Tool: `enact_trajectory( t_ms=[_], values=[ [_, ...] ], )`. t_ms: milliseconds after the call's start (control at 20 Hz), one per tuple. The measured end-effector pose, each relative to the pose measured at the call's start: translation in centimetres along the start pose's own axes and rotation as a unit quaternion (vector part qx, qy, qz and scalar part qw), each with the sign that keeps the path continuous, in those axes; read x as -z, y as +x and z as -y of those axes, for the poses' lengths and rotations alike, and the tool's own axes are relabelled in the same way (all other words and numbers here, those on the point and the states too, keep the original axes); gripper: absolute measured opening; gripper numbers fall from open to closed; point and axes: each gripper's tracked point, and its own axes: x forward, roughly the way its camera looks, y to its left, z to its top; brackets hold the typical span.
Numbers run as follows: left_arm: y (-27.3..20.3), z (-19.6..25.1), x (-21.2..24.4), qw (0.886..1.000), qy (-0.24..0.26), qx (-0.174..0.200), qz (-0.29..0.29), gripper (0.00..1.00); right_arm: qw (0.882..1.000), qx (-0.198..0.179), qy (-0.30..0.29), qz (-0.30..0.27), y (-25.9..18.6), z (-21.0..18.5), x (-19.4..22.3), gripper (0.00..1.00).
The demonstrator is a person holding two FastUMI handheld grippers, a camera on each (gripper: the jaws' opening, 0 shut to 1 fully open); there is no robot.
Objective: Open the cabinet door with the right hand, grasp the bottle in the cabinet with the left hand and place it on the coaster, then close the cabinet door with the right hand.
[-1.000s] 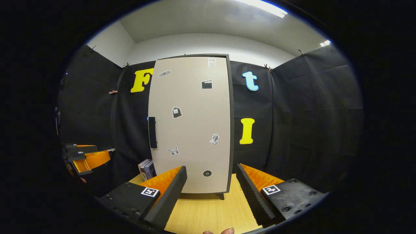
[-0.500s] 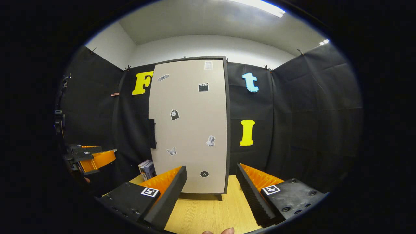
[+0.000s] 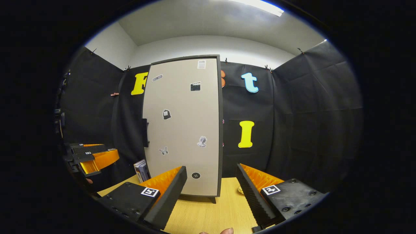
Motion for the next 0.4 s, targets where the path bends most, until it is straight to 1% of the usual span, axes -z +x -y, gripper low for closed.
enact_trajectory(
  t_ms=[150,300,400],
  values=[
    [0.8,1.3,0.4,1.000,0.001,0.007,0.004,0.95,1.000,-0.001,0.003,-0.008,0.9,0.9,1.0,0.99],
    [1.4,1.9,0.9,1.000,0.016,0.004,0.004,0.95,1.000,-0.014,-0.009,-0.009,1.5,1.2,1.6,0.99],
    [1.7,2.6,1.4,1.000,0.014,0.008,0.007,0.95,1.000,-0.024,-0.006,-0.004,1.6,1.2,1.6,0.99]
  ],
)
